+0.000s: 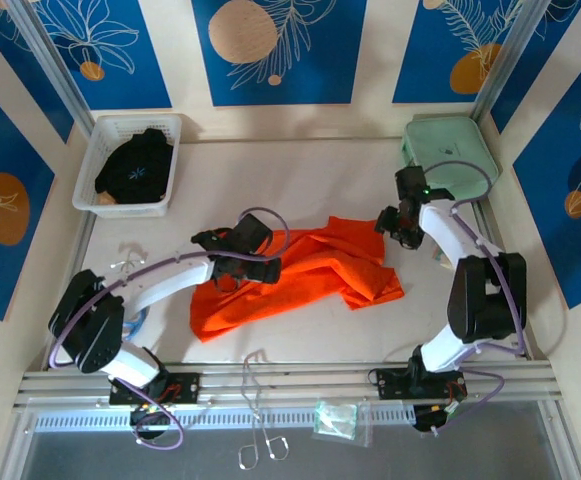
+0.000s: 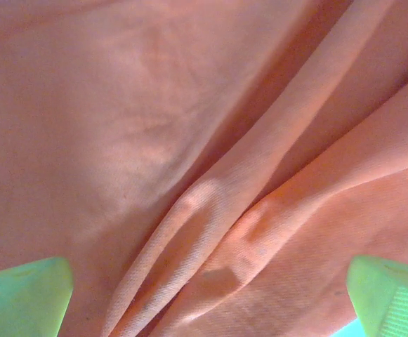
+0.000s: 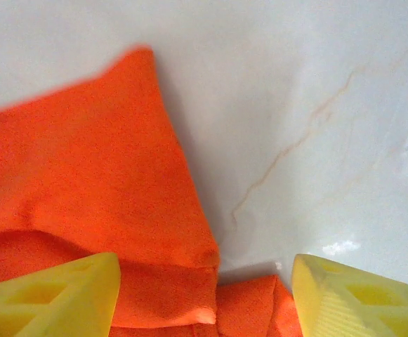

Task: Fold and stack the t-shirts

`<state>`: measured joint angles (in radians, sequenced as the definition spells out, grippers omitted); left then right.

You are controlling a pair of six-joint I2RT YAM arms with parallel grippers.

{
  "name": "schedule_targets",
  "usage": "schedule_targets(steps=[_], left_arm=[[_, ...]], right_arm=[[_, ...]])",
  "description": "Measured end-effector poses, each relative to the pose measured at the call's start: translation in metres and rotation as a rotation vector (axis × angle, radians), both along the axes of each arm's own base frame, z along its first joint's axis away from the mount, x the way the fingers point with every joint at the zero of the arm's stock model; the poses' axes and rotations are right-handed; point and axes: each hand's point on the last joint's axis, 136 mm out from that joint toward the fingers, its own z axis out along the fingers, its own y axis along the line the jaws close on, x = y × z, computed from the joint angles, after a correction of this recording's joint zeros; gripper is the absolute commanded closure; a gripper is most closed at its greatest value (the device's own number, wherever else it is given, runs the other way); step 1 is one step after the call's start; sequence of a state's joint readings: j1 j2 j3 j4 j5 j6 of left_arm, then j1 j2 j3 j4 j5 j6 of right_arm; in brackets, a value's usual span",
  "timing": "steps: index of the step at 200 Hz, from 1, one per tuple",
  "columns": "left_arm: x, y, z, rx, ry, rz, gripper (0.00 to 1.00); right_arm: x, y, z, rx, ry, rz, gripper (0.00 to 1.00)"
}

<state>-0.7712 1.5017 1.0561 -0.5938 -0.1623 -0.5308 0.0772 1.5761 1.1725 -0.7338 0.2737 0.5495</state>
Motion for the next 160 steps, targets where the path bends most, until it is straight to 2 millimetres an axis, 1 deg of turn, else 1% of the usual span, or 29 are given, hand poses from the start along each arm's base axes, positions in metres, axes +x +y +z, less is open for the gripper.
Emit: schedule_targets(steps=[7, 17, 37, 51, 70, 94, 116, 143, 160], left_arm=[[0.003, -0.003, 0.006, -0.009, -0.012, -0.007, 0.0], [0.006, -0.008, 0.013, -0.02, -0.027, -0.016, 0.0], [0.008, -0.016, 0.017, -0.03, -0.032, -0.032, 0.0], [0.008, -0.024, 0.011, -0.025, -0.02, -0.046, 0.0], [0.005, -0.034, -0.005, -0.007, 0.013, -0.068, 0.0], [0.001, -0.044, -0.025, 0.013, 0.053, -0.094, 0.0], [-0.003, -0.051, -0.038, 0.023, 0.079, -0.11, 0.0], [-0.008, -0.059, -0.046, 0.02, 0.093, -0.126, 0.0], [-0.011, -0.063, -0.049, 0.02, 0.098, -0.137, 0.0]], right_arm=[[0.006, -0.003, 0.007, 0.011, -0.025, -0.01, 0.34], [0.013, -0.008, 0.011, 0.025, -0.048, -0.023, 0.37], [0.024, -0.012, 0.006, 0.069, -0.039, -0.03, 0.42], [0.036, -0.012, -0.005, 0.101, -0.013, -0.028, 0.44], [0.055, -0.005, -0.023, 0.144, 0.022, -0.01, 0.44], [0.071, 0.004, -0.045, 0.193, 0.066, 0.005, 0.42], [0.076, 0.013, -0.062, 0.225, 0.1, 0.02, 0.4], [0.075, 0.023, -0.079, 0.253, 0.141, 0.035, 0.4], [0.08, 0.026, -0.076, 0.272, 0.139, 0.041, 0.43]])
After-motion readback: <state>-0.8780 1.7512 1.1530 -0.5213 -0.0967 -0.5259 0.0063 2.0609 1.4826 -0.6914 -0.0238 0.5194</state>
